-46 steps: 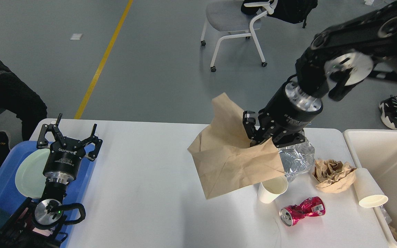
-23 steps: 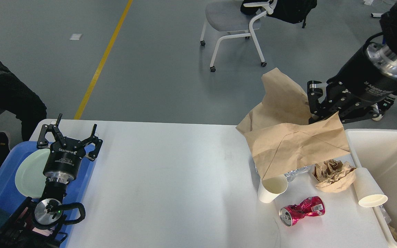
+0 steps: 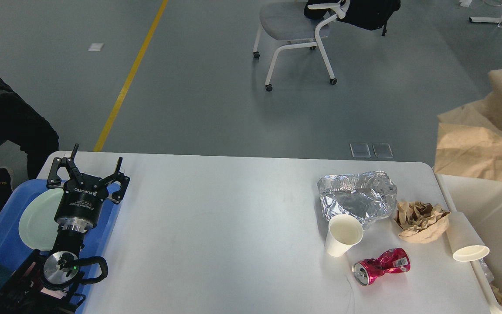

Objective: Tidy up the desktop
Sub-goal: 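Lift the paper bag and carry it into the white bin, then bring the right gripper back above the paper cup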

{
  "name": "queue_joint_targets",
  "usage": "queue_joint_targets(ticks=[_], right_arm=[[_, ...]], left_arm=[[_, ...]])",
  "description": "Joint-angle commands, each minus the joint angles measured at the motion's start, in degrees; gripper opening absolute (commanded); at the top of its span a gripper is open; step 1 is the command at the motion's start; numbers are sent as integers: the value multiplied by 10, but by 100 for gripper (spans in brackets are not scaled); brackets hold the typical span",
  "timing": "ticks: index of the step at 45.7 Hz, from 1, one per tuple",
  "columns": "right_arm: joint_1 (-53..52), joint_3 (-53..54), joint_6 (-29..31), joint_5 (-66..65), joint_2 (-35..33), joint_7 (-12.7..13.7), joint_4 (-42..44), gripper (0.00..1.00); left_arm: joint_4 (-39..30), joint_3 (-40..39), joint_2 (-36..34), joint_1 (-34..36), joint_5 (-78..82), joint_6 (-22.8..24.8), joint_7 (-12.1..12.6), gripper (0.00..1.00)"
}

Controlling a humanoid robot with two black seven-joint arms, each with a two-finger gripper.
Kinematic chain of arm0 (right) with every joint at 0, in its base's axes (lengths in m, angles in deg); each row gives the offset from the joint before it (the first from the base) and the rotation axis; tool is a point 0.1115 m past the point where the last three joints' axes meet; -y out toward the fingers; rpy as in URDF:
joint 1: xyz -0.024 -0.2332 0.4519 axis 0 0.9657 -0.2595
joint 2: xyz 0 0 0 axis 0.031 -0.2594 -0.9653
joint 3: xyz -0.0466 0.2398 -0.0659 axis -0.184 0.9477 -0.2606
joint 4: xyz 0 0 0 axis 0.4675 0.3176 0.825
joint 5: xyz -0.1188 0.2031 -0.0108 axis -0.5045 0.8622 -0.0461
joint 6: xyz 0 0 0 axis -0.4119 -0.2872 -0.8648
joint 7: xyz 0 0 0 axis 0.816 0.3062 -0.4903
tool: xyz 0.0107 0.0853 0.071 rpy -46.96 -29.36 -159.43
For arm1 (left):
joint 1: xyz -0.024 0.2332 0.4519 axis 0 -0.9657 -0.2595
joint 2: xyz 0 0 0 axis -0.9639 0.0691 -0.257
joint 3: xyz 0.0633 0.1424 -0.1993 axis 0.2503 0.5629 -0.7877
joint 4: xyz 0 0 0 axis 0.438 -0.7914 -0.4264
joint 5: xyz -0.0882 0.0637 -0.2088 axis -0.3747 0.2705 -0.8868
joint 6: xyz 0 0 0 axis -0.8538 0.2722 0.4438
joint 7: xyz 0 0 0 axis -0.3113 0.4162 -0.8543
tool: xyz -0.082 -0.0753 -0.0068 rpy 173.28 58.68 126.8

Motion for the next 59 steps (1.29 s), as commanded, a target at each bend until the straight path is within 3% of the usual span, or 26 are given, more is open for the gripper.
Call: queue_joint_targets(ticks=[1, 5, 9, 19, 26, 30, 59], right_arm=[[112, 14, -115, 4, -36, 0, 36, 0], [181, 48, -204, 4, -50, 0, 49, 0], [272, 95, -253, 5, -56, 4, 90, 0], [564, 262, -266, 30, -40, 12, 313, 0], [798, 404, -266, 33, 54, 12, 554, 0], [877, 451, -265, 29, 99, 12, 651, 0], [939, 465, -269, 32, 170, 12, 666, 0]], left_arm=[[0, 0, 0, 0, 0, 0, 0, 96], [0, 0, 0, 0, 0, 0, 0, 96], [0, 0, 0, 0, 0, 0, 0, 96], [0, 0, 0, 0, 0, 0, 0, 96], [0, 0, 0, 0, 0, 0, 0, 96], [0, 0, 0, 0, 0, 0, 0, 96], [0, 0, 0, 0, 0, 0, 0, 96]])
